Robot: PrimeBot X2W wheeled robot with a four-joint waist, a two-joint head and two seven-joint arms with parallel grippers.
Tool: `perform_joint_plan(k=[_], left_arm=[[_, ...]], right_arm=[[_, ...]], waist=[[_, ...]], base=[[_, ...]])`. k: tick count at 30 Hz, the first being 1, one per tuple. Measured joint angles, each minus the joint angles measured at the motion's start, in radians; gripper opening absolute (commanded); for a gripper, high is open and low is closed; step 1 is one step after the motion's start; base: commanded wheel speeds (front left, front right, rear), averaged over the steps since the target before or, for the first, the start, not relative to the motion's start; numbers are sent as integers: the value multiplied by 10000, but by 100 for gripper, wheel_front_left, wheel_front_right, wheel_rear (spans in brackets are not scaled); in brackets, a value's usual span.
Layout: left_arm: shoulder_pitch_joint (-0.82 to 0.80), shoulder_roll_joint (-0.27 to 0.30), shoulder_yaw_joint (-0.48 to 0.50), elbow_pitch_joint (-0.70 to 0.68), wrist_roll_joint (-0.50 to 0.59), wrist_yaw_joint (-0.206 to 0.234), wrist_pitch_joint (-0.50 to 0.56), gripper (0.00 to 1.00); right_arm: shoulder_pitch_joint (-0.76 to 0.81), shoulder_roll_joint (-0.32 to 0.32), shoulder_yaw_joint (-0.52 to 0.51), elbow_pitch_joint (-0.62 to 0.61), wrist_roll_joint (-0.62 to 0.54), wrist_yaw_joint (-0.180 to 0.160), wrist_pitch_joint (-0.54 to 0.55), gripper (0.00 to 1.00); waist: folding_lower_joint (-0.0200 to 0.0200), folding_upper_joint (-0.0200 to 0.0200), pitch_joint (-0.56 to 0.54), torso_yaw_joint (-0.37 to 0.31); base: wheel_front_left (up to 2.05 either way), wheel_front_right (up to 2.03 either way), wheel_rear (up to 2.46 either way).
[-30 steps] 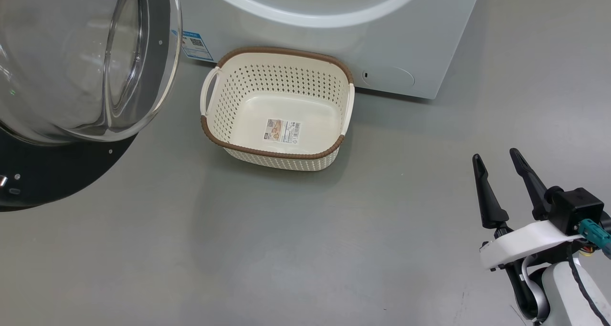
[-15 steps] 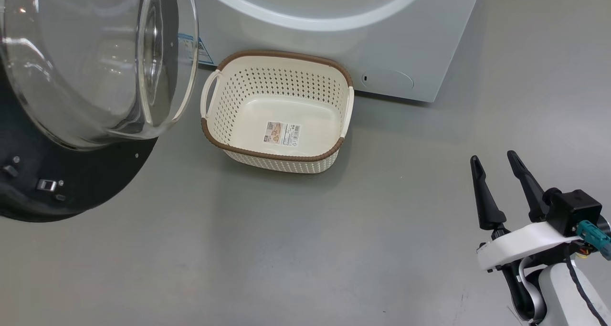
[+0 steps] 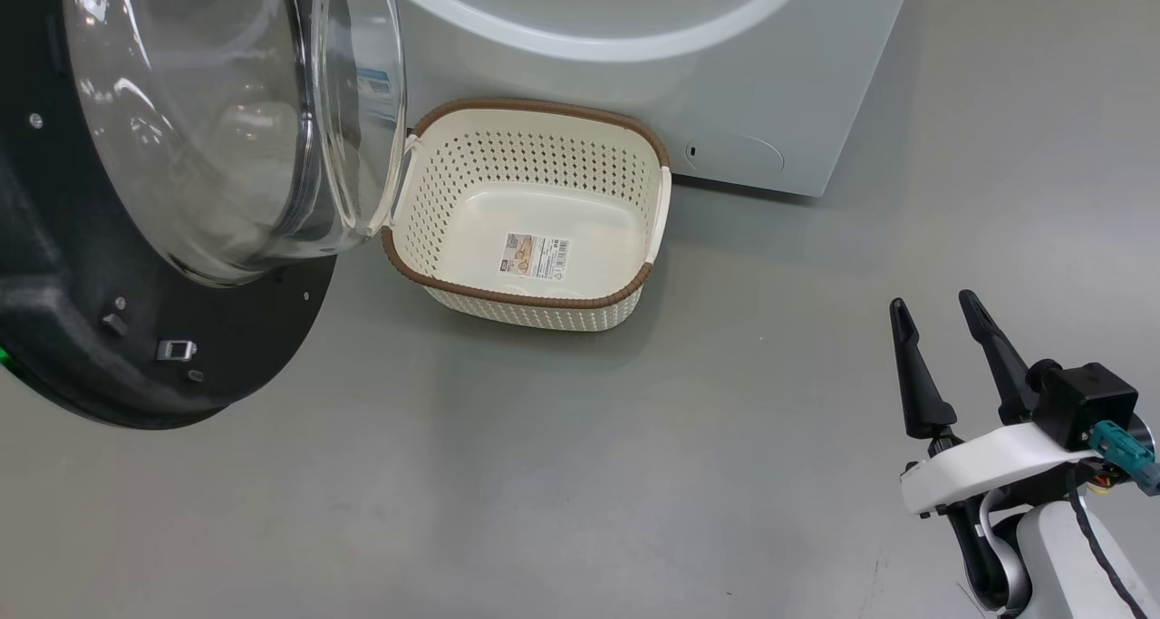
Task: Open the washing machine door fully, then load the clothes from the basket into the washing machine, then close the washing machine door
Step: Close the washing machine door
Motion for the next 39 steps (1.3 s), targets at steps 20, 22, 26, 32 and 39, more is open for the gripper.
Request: perform_joint_plan(k=[20, 22, 26, 32, 39], left_arm=[[517, -1536, -500, -1325, -1026, -349, 917, 0], [518, -1764, -606, -1434, -1026, -420, 941, 0], [551, -2046, -811, -1588, -1007, -424, 938, 0], [673, -2301, -1018, -1881, -894, -466, 805, 0], [715, -2433, -1214, -2077, -834, -539, 464, 0]], right_arm=[[-6, 270, 125, 337, 96, 0, -165, 100], [-6, 297, 134, 368, 100, -2, -165, 100], [-7, 339, 192, 433, 100, -2, -169, 100], [-12, 366, 213, 504, 102, -2, -180, 100], [-12, 410, 196, 587, 180, 0, -224, 100]], waist=[[0, 0, -318, -649], [0, 0, -344, -746], [0, 0, -399, -972], [0, 0, -472, -1404], [0, 0, -518, -1999]], base=[[0, 0, 0], [0, 0, 0], [0, 0, 0], [0, 0, 0], [0, 0, 0]])
